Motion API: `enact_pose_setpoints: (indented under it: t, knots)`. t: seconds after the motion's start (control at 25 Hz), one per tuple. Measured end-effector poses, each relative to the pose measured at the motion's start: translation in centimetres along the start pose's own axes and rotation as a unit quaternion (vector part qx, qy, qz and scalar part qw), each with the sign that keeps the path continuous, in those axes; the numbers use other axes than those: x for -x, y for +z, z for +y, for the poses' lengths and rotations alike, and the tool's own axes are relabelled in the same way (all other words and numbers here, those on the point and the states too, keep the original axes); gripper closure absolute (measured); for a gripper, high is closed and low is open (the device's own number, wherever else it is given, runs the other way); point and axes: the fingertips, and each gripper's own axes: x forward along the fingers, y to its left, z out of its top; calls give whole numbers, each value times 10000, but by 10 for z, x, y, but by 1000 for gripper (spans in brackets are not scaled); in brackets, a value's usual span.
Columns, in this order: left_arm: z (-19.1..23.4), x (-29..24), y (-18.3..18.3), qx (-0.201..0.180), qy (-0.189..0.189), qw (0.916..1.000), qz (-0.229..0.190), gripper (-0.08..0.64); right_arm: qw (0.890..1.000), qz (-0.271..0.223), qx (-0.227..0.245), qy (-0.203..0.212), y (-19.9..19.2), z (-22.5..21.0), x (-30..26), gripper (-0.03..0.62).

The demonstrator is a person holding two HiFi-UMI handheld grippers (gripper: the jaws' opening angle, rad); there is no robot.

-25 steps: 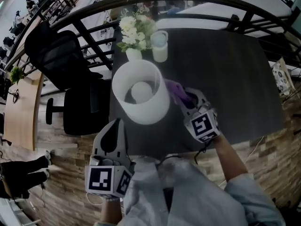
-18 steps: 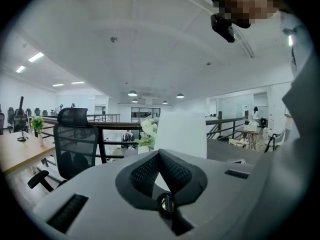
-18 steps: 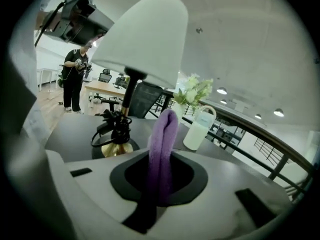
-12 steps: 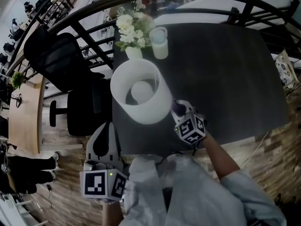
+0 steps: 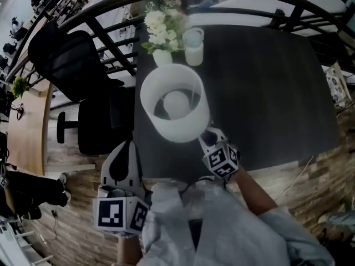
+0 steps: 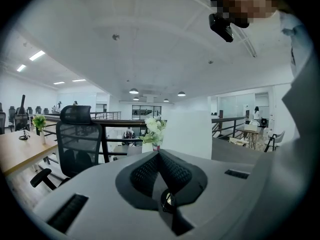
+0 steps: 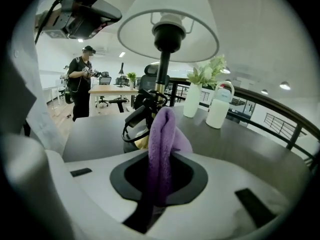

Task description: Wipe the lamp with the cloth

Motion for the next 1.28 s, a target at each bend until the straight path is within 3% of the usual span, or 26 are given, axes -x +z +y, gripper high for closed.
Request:
enact_pose_setpoints:
  t: [0.2,0.32,0.52,1.28]
  knots:
    - [7,-1,0,-97,-192,9998,-48,558,9989,8,-464,-105,-4,11,2,541]
    - [15,-2,-5,-47,-255,9996,97,558,9980,30,-605,-180,-5,17,3,541]
    - [19,-5,-2,-50,-497,9988,-4,558,9964,162,-786,-259,-5,30,7,541]
    - [51,3,-12,60,-760,9971,-8,558,9948,271,-967,-153,11,90,1,541]
